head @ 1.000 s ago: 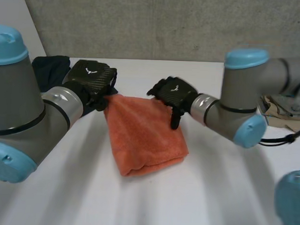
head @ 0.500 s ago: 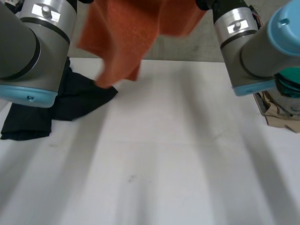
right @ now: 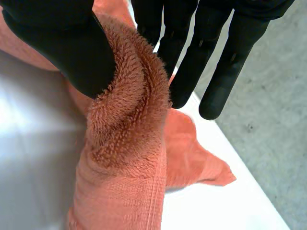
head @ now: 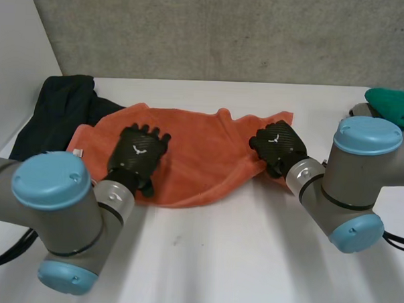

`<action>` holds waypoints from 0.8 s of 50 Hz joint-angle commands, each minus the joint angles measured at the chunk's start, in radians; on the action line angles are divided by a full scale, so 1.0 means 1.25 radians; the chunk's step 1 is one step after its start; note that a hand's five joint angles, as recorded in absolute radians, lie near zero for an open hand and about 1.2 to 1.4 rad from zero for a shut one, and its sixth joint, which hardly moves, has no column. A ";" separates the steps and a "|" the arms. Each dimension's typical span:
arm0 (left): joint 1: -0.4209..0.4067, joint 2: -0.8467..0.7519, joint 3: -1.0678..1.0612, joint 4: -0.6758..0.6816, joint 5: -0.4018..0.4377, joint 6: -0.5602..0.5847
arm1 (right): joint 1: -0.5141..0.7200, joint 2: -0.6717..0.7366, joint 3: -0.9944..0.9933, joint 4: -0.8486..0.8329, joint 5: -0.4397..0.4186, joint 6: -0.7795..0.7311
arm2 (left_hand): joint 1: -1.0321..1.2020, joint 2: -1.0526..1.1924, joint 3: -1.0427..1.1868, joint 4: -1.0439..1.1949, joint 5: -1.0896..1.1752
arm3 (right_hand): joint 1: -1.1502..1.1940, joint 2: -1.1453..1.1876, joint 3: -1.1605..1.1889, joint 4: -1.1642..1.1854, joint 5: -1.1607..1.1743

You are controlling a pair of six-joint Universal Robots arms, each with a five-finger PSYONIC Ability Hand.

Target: Fold the laundry.

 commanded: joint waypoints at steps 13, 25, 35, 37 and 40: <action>0.394 0.109 -0.055 -0.214 0.313 -0.037 | -0.043 0.001 -0.009 0.046 0.023 0.052 | -0.025 -0.089 -0.094 -0.098 -0.098 | 0.210 0.186 0.169 0.163 0.202; 0.470 -0.073 0.030 -0.194 0.387 0.177 | -0.041 0.002 -0.008 0.046 0.026 0.050 | 0.077 0.012 0.008 0.003 0.003 | 0.210 0.186 0.169 0.163 0.202; 0.457 -0.133 0.071 -0.102 0.370 0.178 | -0.036 0.002 0.003 0.046 0.026 0.047 | 0.182 0.118 0.113 0.109 0.109 | 0.210 0.186 0.169 0.163 0.202; 0.453 -0.143 0.078 -0.082 0.367 0.177 | -0.036 0.002 0.005 0.046 0.026 0.044 | 0.215 0.150 0.146 0.142 0.142 | 0.210 0.186 0.169 0.163 0.202; 0.450 -0.155 0.089 -0.060 0.365 0.174 | -0.036 0.002 0.008 0.046 0.026 0.042 | 0.304 0.239 0.235 0.231 0.231 | 0.210 0.186 0.169 0.163 0.202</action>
